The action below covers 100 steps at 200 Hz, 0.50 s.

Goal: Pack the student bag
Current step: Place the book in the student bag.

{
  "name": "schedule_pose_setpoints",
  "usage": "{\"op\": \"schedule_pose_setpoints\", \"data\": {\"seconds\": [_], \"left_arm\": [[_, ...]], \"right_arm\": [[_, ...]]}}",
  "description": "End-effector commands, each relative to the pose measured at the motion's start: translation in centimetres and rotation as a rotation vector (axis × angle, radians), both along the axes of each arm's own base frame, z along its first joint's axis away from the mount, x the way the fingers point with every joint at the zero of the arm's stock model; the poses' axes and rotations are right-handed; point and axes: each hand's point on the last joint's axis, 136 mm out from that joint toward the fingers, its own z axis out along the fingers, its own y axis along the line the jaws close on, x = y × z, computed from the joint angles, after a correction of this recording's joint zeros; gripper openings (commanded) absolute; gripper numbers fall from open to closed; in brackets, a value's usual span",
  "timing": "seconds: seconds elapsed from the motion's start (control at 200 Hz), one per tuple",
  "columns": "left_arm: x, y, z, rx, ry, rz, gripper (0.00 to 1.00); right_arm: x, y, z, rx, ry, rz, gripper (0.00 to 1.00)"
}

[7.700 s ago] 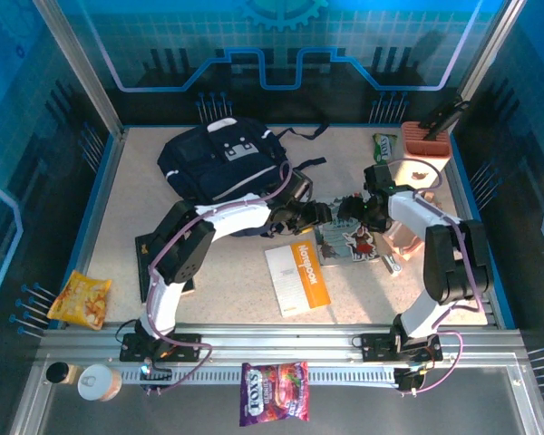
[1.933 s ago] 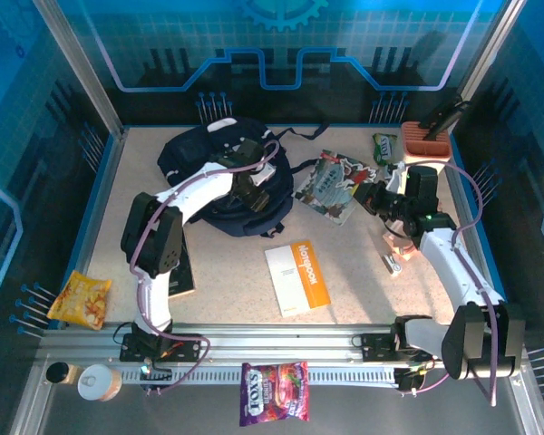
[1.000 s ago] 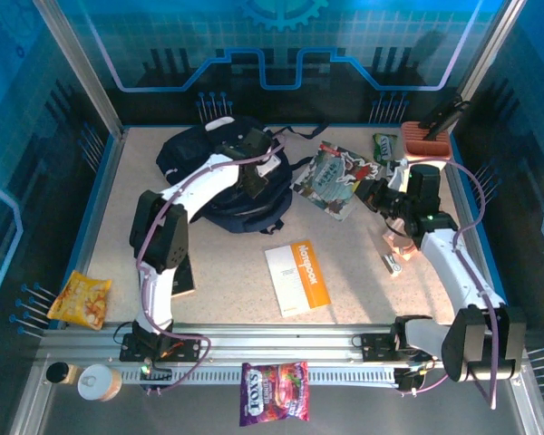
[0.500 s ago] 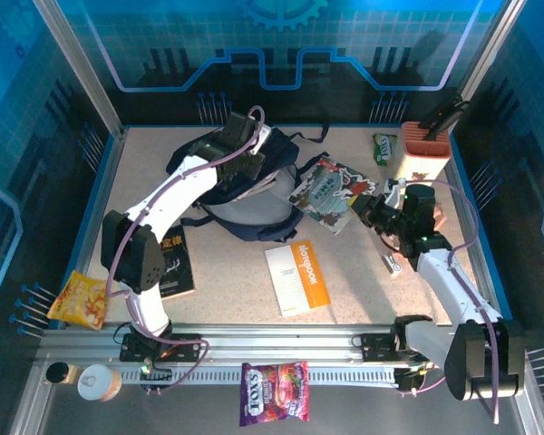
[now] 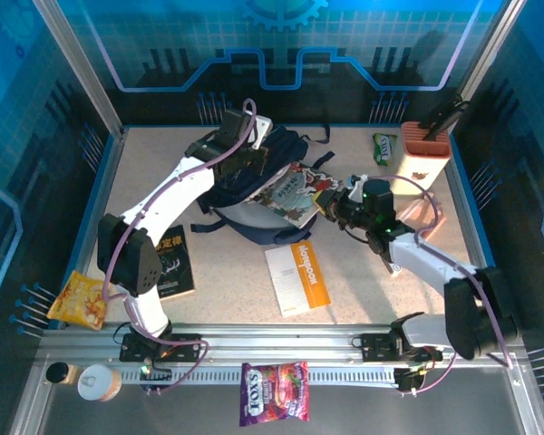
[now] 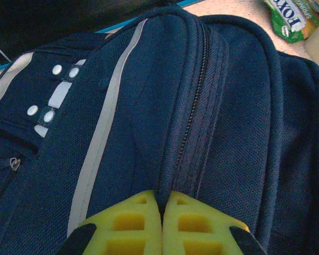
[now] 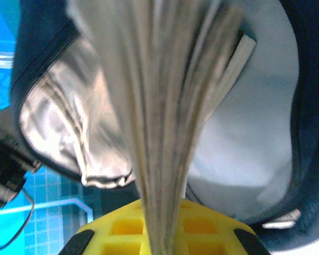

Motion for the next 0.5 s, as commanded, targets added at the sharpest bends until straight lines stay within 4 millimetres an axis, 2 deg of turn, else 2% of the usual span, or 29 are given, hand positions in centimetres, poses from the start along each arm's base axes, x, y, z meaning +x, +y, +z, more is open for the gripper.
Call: {"op": "schedule_pose_setpoints", "data": {"seconds": [0.0, 0.055, 0.14, 0.155, 0.175, 0.395, 0.495], "left_arm": [[-0.1, -2.0, 8.4, -0.174, -0.192, -0.055, 0.00], [-0.1, -2.0, 8.5, -0.179, -0.191, -0.055, 0.00], [-0.1, -2.1, 8.5, -0.185, -0.188, -0.056, 0.00], [-0.1, -2.2, 8.5, -0.190, -0.188, -0.057, 0.00], [-0.1, -2.2, 8.5, -0.193, -0.187, -0.057, 0.00], [-0.4, -2.1, 9.4, -0.223, -0.190, -0.044, 0.00], [-0.5, -1.9, 10.0, -0.228, -0.201, -0.038, 0.00]], "right_arm": [[3.0, 1.2, 2.6, 0.077, -0.060, -0.066, 0.00], [4.1, 1.9, 1.8, 0.086, -0.023, -0.081, 0.00], [5.3, 2.8, -0.8, 0.047, 0.103, -0.124, 0.00], [5.3, 3.0, -1.7, 0.032, 0.127, -0.128, 0.00], [5.9, 3.4, -1.2, 0.029, 0.121, -0.133, 0.00], [8.6, 6.7, -4.6, -0.040, 0.214, -0.179, 0.00], [9.2, 7.4, -7.0, -0.083, 0.274, -0.199, 0.00]]}}
